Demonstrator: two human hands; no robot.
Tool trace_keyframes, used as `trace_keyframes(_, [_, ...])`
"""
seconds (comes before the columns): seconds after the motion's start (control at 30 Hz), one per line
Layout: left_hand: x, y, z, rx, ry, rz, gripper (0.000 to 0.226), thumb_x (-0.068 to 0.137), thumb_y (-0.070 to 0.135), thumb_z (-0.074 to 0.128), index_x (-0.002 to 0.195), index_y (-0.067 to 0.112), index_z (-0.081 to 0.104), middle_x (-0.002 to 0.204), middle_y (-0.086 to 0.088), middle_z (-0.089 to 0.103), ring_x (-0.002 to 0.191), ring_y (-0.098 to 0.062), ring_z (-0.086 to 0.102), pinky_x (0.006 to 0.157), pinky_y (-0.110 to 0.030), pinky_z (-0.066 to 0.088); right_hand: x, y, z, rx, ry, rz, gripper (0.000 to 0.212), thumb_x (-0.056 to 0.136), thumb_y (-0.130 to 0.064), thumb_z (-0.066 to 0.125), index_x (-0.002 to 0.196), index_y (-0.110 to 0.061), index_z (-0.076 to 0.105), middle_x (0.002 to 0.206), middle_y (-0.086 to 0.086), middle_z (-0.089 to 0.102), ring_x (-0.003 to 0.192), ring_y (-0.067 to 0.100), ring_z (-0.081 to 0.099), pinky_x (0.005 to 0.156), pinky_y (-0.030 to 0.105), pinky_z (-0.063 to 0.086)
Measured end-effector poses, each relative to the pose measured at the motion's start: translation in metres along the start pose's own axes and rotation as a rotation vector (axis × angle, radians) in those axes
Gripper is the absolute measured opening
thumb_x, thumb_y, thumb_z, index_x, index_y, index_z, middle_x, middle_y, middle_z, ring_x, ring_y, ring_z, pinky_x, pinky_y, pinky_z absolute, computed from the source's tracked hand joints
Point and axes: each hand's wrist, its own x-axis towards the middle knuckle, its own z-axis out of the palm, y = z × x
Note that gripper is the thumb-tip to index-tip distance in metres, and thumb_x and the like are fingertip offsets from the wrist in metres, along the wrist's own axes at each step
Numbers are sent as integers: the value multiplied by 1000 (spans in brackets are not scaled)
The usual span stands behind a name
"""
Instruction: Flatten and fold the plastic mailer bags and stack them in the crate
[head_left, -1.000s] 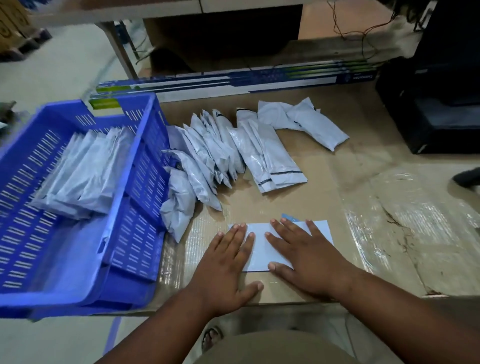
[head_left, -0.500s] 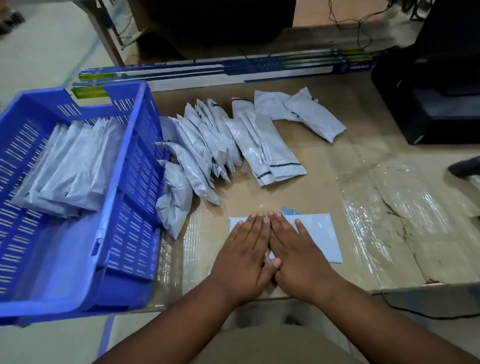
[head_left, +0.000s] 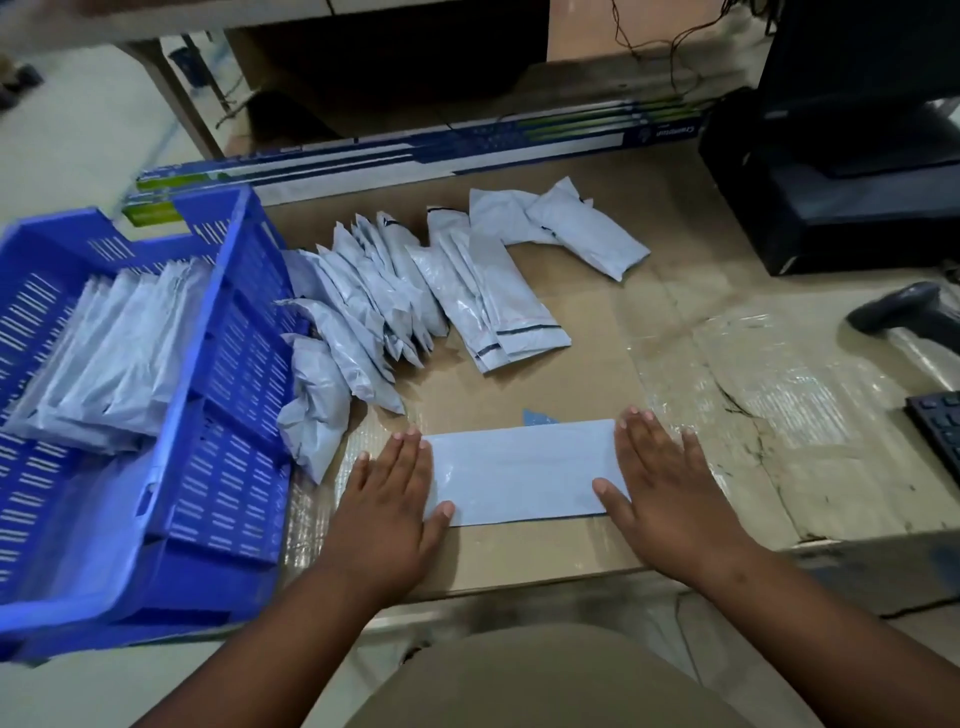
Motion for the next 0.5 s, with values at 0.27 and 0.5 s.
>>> trace_keyframes(0.27, [29, 79, 6, -85, 75, 255, 92, 93, 52, 43, 171, 16, 8, 178, -6, 1, 165, -23, -4, 131, -55, 13, 24, -94, -3, 157, 60, -446, 77, 108, -59, 9, 169, -12, 6, 177, 6, -7, 162, 17, -15, 132, 50, 4])
trace_keyframes(0.5, [34, 77, 17, -50, 137, 227, 70, 109, 40, 33, 170, 17, 10, 178, -3, 4, 165, -18, -3, 131, -50, 14, 19, -83, 10, 106, 74, -363, 89, 104, -73, 6, 169, -13, 2, 177, 4, -7, 161, 14, -16, 132, 48, 2])
